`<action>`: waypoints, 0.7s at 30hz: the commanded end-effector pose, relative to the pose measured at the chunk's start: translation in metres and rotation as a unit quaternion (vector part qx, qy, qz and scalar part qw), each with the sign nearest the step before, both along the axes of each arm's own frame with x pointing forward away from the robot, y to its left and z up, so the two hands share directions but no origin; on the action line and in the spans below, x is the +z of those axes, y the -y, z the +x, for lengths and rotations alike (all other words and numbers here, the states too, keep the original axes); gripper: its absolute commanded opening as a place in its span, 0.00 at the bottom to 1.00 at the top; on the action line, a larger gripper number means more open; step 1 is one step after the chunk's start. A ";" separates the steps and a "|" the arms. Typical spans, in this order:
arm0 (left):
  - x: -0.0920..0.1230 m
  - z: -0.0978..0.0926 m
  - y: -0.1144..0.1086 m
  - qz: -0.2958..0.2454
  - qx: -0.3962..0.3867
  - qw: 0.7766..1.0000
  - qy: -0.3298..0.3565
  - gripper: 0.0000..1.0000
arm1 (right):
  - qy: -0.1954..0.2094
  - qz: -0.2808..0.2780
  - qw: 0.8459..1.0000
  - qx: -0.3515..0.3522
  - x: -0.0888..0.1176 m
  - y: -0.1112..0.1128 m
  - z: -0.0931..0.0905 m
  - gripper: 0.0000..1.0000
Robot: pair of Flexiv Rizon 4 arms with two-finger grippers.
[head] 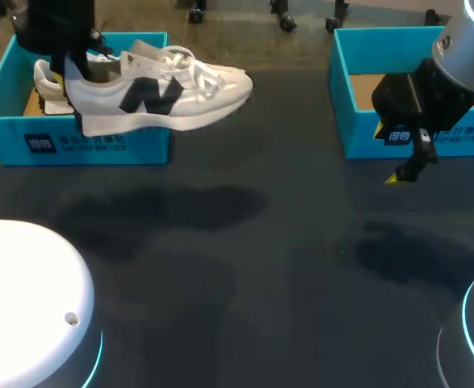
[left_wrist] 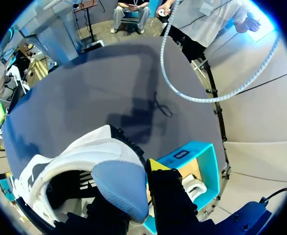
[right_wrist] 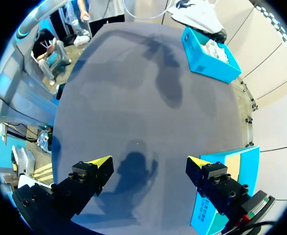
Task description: Take the shoe out of the shoebox, open the shoe tongue, remove and reinsert the insole, then place the shoe into the shoebox
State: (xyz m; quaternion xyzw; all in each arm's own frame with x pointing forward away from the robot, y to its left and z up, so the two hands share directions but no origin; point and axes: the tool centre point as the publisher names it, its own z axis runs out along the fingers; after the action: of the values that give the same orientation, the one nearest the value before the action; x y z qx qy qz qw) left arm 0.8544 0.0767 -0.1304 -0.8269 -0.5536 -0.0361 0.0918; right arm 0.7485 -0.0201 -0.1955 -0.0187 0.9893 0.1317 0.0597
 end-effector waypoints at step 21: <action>-0.031 -0.095 0.073 0.017 -0.052 0.998 0.020 0.00 | 0.000 -0.001 1.000 0.000 -0.001 -0.001 0.000 1.00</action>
State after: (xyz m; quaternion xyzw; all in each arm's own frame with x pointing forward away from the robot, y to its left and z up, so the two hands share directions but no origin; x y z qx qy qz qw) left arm 0.7676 0.0082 -0.1569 -0.8515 -0.5120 -0.0559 0.0986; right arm 0.7485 -0.0202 -0.1955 -0.0186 0.9893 0.1317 0.0597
